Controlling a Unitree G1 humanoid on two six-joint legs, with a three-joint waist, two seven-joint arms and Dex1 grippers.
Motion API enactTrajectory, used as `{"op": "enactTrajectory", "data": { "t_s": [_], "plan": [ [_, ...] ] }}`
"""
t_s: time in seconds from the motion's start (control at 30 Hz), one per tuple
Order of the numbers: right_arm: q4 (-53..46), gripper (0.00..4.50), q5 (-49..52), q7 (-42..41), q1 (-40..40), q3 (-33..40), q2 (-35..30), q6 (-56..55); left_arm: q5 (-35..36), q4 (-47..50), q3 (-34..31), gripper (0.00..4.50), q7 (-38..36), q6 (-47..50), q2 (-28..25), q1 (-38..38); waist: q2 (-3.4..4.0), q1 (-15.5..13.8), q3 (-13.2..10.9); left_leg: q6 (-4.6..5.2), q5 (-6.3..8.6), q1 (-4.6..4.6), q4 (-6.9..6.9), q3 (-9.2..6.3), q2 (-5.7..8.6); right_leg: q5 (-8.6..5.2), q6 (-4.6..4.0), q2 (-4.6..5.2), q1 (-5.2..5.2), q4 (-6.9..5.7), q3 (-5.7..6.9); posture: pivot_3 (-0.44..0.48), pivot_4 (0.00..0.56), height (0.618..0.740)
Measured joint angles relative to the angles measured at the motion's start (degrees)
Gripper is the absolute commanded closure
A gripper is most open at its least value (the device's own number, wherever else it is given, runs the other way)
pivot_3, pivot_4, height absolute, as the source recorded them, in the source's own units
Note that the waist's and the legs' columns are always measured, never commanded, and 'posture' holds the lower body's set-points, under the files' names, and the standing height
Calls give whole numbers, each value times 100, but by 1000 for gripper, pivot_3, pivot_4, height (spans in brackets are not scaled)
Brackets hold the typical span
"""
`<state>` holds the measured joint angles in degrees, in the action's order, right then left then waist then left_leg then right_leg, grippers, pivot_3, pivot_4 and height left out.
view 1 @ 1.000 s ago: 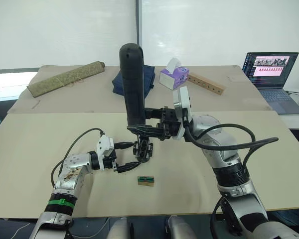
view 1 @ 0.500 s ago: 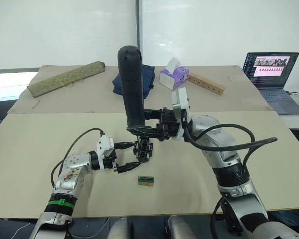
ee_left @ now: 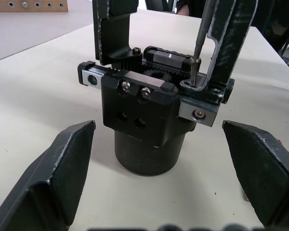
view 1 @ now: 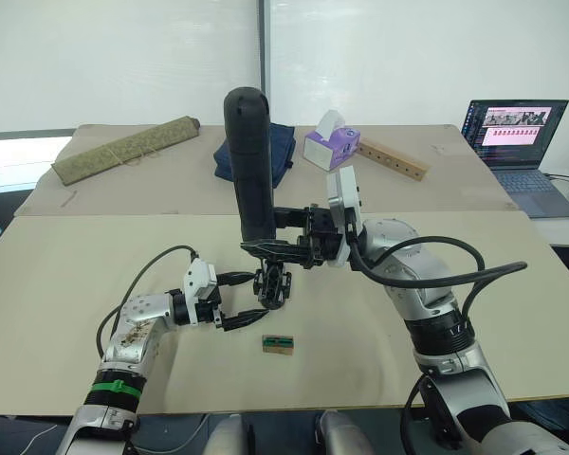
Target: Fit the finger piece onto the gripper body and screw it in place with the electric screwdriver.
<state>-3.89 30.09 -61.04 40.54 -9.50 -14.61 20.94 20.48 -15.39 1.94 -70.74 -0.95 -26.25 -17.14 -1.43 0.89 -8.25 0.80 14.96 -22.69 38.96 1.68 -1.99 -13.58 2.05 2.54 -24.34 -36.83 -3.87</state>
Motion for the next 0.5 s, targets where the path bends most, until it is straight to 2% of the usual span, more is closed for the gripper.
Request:
{"op": "enactTrajectory", "data": {
  "t_s": [0.5],
  "plan": [
    [154,2597,-24,-10,73,1,-21,-1,-4,-37,0,0,3,-20,61,-33,0,0,0,0,0,-1,0,-2,1,0,0,1,0,0,0,0,150,740]
  ]
}}
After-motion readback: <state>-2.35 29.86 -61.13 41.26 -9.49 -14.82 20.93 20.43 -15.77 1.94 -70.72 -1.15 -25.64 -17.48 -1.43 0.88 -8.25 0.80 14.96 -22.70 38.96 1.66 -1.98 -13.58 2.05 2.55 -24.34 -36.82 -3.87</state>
